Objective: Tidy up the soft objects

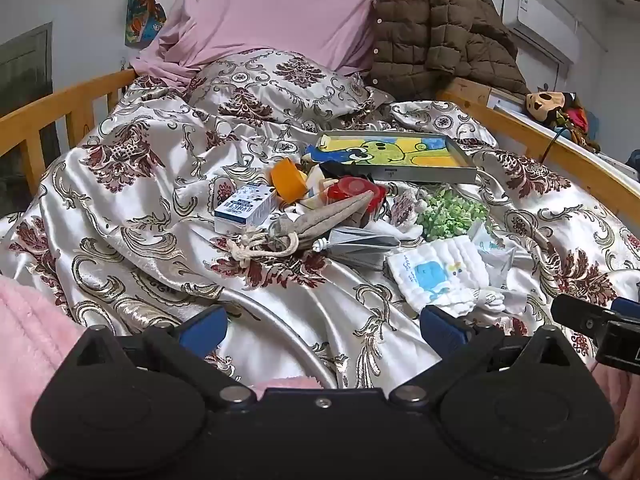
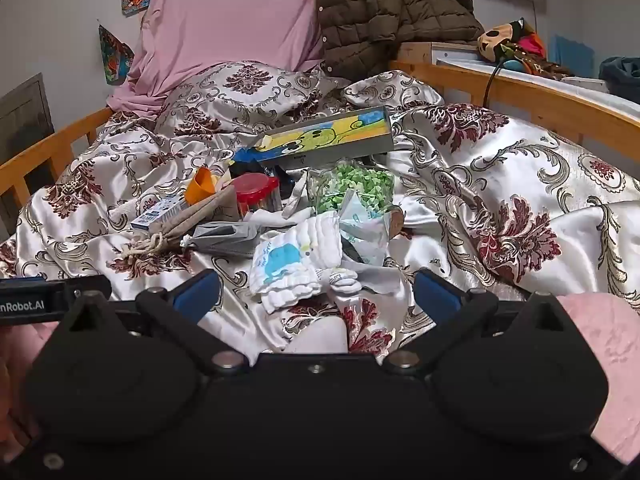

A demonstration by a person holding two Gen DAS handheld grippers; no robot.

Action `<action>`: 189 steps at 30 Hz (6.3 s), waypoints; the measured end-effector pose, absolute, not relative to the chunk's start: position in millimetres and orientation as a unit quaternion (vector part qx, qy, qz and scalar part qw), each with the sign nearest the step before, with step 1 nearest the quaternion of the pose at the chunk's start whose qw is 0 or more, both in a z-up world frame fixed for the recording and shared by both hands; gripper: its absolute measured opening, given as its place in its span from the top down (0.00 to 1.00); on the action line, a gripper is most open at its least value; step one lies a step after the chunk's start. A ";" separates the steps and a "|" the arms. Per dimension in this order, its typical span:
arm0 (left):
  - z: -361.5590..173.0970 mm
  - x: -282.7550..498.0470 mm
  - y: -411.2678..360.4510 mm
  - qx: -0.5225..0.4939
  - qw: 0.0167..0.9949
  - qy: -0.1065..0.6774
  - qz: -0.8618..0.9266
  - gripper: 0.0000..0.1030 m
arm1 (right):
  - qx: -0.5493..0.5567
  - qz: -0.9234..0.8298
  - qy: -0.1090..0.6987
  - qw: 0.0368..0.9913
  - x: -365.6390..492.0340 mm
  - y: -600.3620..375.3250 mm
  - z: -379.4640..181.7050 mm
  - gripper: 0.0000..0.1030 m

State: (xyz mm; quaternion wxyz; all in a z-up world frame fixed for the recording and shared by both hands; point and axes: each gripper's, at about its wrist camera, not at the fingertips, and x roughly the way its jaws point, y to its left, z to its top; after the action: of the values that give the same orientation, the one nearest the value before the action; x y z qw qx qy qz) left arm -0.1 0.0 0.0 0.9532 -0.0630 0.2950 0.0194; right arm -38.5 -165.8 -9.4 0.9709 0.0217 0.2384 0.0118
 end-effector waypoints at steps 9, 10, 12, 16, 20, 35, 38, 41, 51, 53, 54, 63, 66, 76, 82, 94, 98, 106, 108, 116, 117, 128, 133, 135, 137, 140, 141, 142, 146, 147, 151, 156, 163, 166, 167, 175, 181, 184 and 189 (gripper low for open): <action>0.1 -0.4 -0.6 -0.062 0.953 0.295 0.020 0.01 | 0.023 0.012 0.236 0.971 -38.5 -165.8 -9.5 0.01; 0.1 -0.5 -0.6 -0.063 0.953 0.294 0.020 0.01 | 0.023 0.012 0.236 0.971 -38.5 -165.8 -9.5 0.01; 0.0 -0.3 -0.4 -0.063 0.953 0.295 0.020 0.01 | 0.023 0.012 0.236 0.971 -38.4 -165.8 -9.5 0.01; 0.0 -0.1 -0.2 -0.064 0.953 0.295 0.019 0.01 | 0.023 0.012 0.236 0.971 -38.5 -165.8 -9.5 0.01; 0.0 0.0 -0.1 -0.065 0.953 0.296 0.019 0.01 | 0.023 0.012 0.237 0.971 -38.5 -165.7 -9.6 0.01; -0.1 0.3 -0.1 -0.065 0.952 0.297 0.019 0.01 | 0.023 0.012 0.236 0.971 -39.0 -165.5 -9.5 0.01; 0.0 0.4 0.0 -0.065 0.952 0.297 0.019 0.01 | 0.023 0.012 0.237 0.971 -38.9 -165.5 -9.5 0.01; -0.1 0.4 -0.1 -0.065 0.952 0.297 0.019 0.01 | 0.023 0.012 0.236 0.971 -38.9 -165.5 -9.6 0.01; -0.1 0.6 -0.1 -0.065 0.952 0.298 0.019 0.01 | 0.023 0.012 0.236 0.971 -39.4 -165.6 -9.4 0.01; -0.1 0.6 -0.1 -0.065 0.952 0.298 0.019 0.01 | 0.023 0.012 0.236 0.971 -39.4 -165.6 -9.3 0.01; -0.1 0.6 -0.1 -0.065 0.952 0.298 0.019 0.01 | 0.023 0.012 0.236 0.971 -39.4 -165.7 -9.3 0.01; -0.1 0.7 -0.1 -0.065 0.952 0.299 0.020 0.01 | 0.023 0.012 0.236 0.971 -39.6 -165.8 -9.1 0.01; -0.1 0.8 -0.1 -0.065 0.952 0.299 0.020 0.01 | 0.023 0.012 0.236 0.971 -39.5 -165.9 -9.1 0.01; -0.1 0.8 -0.1 -0.065 0.952 0.299 0.019 0.01 | 0.023 0.012 0.236 0.971 -39.5 -165.8 -9.0 0.01; -0.1 0.8 -0.1 -0.065 0.952 0.299 0.020 0.01 | 0.022 0.012 0.236 0.971 -39.6 -165.8 -9.0 0.01; -2.2 0.9 -0.2 -0.066 0.951 0.301 0.020 0.01 | 0.022 0.012 0.235 0.972 -38.8 -165.5 -10.0 0.01; -7.0 2.6 1.5 -0.065 0.951 0.301 0.020 0.01 | 0.022 0.014 0.233 0.972 -40.8 -165.0 -7.7 0.01; -12.7 12.5 0.6 -0.059 0.945 0.322 0.008 0.01 | 0.023 0.025 0.253 0.967 -31.6 -162.7 -4.8 0.01; -8.7 19.3 1.3 -0.052 0.943 0.330 0.005 0.01 | 0.022 0.029 0.260 0.965 -25.7 -162.1 -6.9 0.01; 8.5 67.5 1.3 0.013 0.942 0.334 -0.041 0.01 | 0.019 0.050 0.295 0.954 20.9 -164.3 -13.0 0.01; 9.3 76.1 0.8 0.023 0.940 0.336 -0.052 0.01 | 0.015 0.051 0.296 0.954 24.4 -163.6 -14.0 0.01; -4.6 145.8 -11.3 0.126 0.935 0.282 -0.172 0.01 | -0.042 0.087 0.327 0.940 88.6 -156.1 -25.6 0.01; -24.9 162.9 -23.1 0.184 0.921 0.260 -0.224 0.05 | -0.028 0.129 0.356 0.925 122.6 -160.8 -38.4 0.01; -33.2 167.6 -23.8 0.199 0.913 0.263 -0.240 0.07 | -0.022 0.142 0.366 0.919 136.6 -164.4 -43.4 0.01; -40.2 171.2 -22.7 0.208 0.907 0.267 -0.249 0.07 | -0.004 0.154 0.381 0.912 145.7 -169.6 -49.1 0.01; -50.0 175.9 -23.6 0.229 0.898 0.273 -0.260 0.11 | 0.023 0.160 0.398 0.903 155.9 -178.6 -55.9 0.02; -53.2 176.7 -25.1 0.239 0.894 0.272 -0.264 0.11 | 0.033 0.163 0.404 0.899 159.5 -180.7 -58.8 0.05; -55.5 177.7 -26.8 0.247 0.891 0.272 -0.268 0.13 | 0.040 0.168 0.410 0.896 162.4 -181.4 -61.1 0.07; -65.6 181.8 -36.2 0.282 0.877 0.272 -0.280 0.19 | 0.039 0.168 0.423 0.889 172.0 -180.1 -70.9 0.10; -68.4 183.9 -38.7 0.290 0.874 0.274 -0.279 0.21 | 0.038 0.167 0.425 0.889 173.2 -179.1 -72.7 0.12; -78.6 192.5 -47.1 0.315 0.867 0.282 -0.264 0.39 | 0.029 0.158 0.438 0.884 181.0 -174.3 -82.2 0.23; -83.4 197.0 -45.9 0.315 0.867 0.295 -0.251 0.67 | 0.013 0.164 0.439 0.883 186.7 -164.4 -88.4 0.43; -78.0 198.6 -42.0 0.289 0.878 0.298 -0.240 0.96 | 0.006 0.161 0.425 0.891 184.6 -163.6 -83.4 0.83; -70.8 196.1 -40.4 0.271 0.885 0.293 -0.240 0.99 | -0.003 0.170 0.411 0.895 179.5 -163.6 -78.3 0.89; -68.0 194.6 -40.6 0.266 0.887 0.290 -0.241 0.99 | -0.013 0.174 0.402 0.899 175.8 -161.9 -75.6 0.90; -41.3 182.6 -38.8 0.213 0.916 0.248 -0.231 1.00 | -0.099 0.166 0.285 0.939 141.1 -145.3 -49.6 0.94; -31.7 180.7 -35.1 0.179 0.927 0.243 -0.221 1.00 | -0.138 0.150 0.267 0.942 137.5 -138.8 -46.9 0.93; -33.8 179.7 -36.1 0.183 0.926 0.247 -0.221 1.00 | -0.162 0.147 0.264 0.939 134.6 -131.1 -48.8 0.91; -36.8 180.0 -36.8 0.187 0.924 0.250 -0.221 1.00 | -0.206 0.145 0.250 0.935 129.9 -116.7 -50.5 0.90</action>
State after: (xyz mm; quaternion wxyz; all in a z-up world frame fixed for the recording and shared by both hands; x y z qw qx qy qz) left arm 180.0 -36.8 -36.8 0.9240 0.1874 0.2498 -0.2207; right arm 129.9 -116.7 -50.5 0.9348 -0.2063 0.2499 0.1454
